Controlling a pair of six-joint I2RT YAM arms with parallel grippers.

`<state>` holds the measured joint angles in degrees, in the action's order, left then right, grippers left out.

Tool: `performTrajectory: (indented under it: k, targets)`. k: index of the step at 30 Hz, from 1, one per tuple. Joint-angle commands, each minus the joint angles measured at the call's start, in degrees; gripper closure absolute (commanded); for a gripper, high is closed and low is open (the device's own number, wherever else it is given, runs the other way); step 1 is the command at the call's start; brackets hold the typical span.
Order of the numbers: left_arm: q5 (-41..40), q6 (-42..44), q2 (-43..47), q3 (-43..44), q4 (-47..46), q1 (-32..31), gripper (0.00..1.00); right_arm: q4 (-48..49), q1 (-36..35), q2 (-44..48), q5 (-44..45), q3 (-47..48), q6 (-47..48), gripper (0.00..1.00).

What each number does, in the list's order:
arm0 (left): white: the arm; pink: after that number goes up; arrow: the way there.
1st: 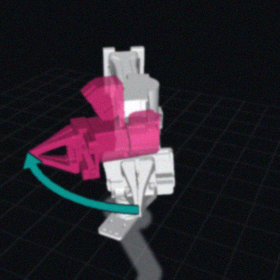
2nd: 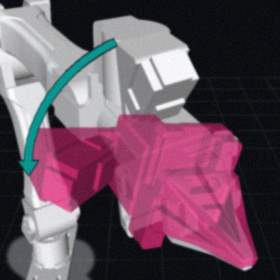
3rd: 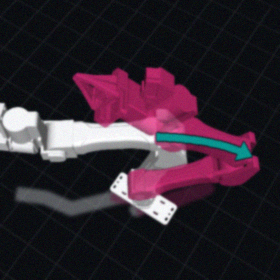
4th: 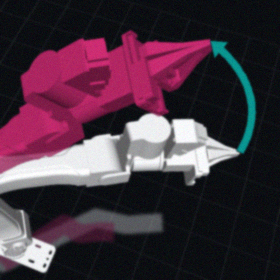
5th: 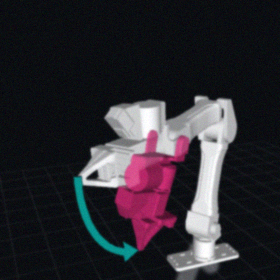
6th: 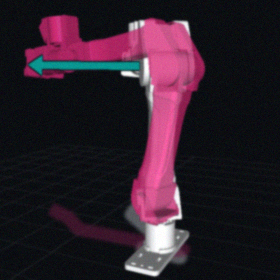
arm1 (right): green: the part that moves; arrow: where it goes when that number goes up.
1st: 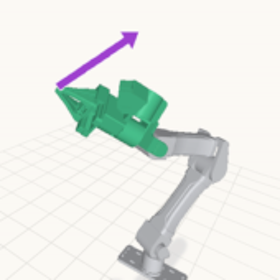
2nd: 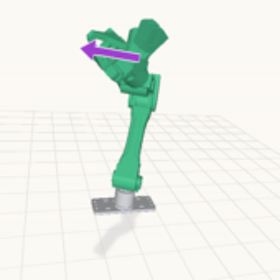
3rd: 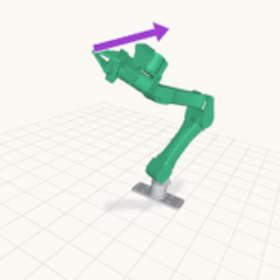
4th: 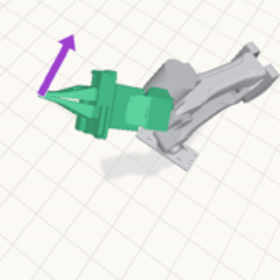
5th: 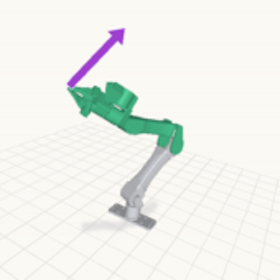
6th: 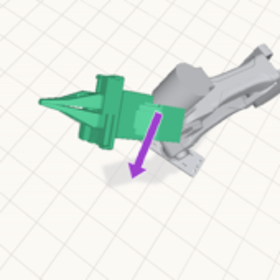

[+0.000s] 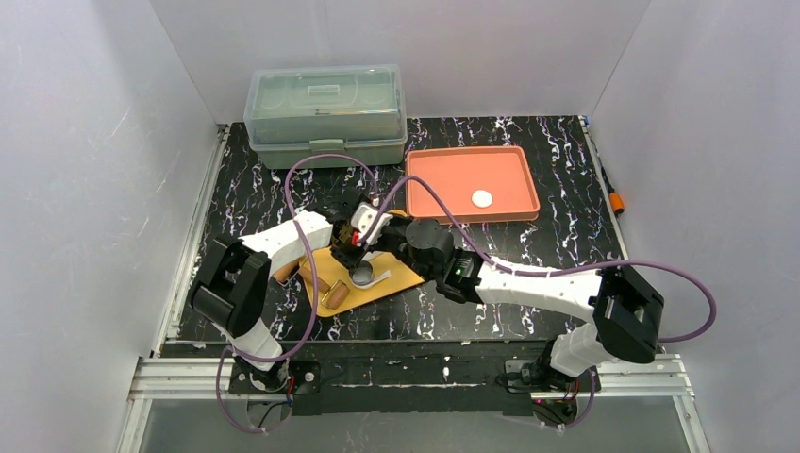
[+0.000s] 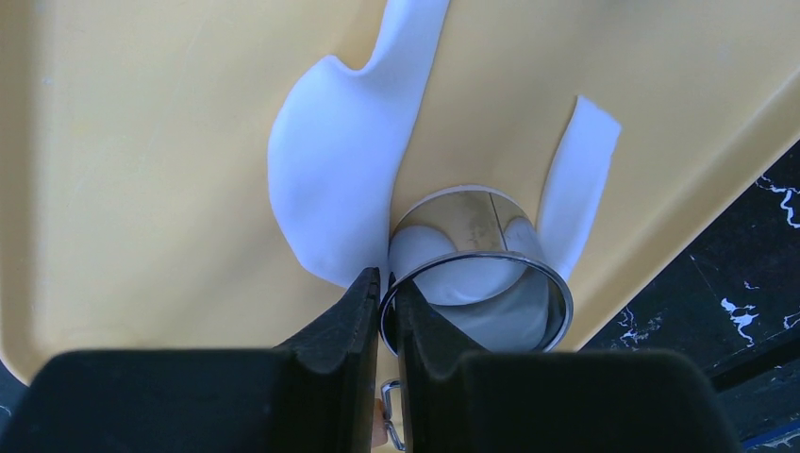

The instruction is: Roll out the dumpling wrappers from the dough

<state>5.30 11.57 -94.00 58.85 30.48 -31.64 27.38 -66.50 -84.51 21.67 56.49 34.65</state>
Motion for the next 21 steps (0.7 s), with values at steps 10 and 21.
performTrajectory:
  k: [10, 21]
  targets:
    - [1.47, 0.22, -1.79, 2.08, -0.14, -0.87, 0.91, 6.2, 2.78, 7.89, 5.58, -0.91, -20.51, 0.99]
    - [1.27, -0.13, -4.53, 5.34, -2.8, -3.07, 0.91, 4.19, 2.78, 10.44, 11.4, -2.13, -20.61, 0.99]
